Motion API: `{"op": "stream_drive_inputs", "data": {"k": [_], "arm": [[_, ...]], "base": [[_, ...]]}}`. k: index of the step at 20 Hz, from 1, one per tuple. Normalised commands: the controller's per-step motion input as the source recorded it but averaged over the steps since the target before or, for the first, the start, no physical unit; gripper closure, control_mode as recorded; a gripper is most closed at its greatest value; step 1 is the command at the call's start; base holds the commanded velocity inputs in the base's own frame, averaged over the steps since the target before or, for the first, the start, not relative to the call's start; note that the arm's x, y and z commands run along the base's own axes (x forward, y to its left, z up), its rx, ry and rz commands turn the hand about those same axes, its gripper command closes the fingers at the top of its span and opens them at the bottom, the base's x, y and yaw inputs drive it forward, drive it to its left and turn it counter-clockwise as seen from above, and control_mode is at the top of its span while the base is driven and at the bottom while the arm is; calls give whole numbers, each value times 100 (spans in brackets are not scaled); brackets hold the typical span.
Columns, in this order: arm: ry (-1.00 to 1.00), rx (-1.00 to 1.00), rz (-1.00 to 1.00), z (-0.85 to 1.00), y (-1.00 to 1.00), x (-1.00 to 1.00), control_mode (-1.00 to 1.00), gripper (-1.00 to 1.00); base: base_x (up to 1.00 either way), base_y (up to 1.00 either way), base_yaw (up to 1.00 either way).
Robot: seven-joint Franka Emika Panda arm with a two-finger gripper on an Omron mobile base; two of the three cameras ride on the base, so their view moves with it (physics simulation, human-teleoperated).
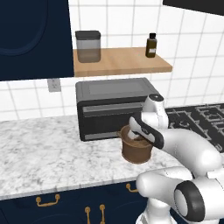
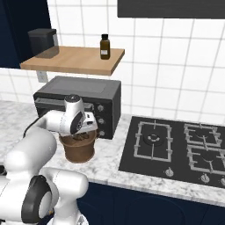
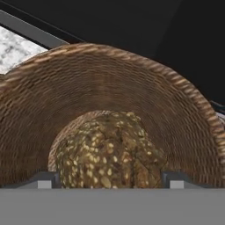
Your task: Open the cabinet, pick up the bread from the cabinet and place it in the basket. Then move the basket to the dining counter.
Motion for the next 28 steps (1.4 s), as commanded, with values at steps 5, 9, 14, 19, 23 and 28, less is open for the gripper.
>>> {"op": "stream_drive_inputs", "data": {"k": [5,9,14,19,23,28], "arm": [[1,-1,0,-23,1,29,-100,100],[0,0,0,-29,15,33,-100,100],[0,0,0,-31,11,3,-100,100],[0,0,0,-8,9,0,-100,-100],[0,0,0,0,0,-1,-100,-100],[-8,0,0,5,0,-2,-100,-100]], "base": [[0,0,0],[0,0,0],[0,0,0],[0,0,0],[0,0,0],[0,0,0]]}}
